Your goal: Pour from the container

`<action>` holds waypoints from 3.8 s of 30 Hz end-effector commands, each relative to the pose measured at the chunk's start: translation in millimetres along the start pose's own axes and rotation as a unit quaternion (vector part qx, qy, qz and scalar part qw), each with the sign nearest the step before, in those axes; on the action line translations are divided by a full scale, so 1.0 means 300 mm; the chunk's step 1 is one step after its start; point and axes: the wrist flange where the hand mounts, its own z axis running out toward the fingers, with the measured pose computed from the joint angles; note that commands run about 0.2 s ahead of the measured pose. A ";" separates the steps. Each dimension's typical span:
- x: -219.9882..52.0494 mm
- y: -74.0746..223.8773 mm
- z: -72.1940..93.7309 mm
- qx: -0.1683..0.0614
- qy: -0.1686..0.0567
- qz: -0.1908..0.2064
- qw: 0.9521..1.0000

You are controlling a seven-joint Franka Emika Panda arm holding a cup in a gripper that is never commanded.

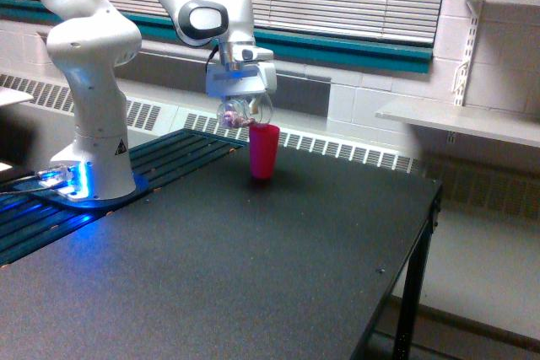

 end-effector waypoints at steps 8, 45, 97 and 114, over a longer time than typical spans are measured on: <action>-0.036 0.016 0.039 -0.021 -0.016 -0.017 1.000; 0.061 0.004 0.006 -0.056 -0.003 -0.053 0.997; 0.045 -0.037 -0.012 -0.086 -0.020 -0.113 0.990; 0.106 0.018 -0.070 -0.062 0.007 -0.062 0.996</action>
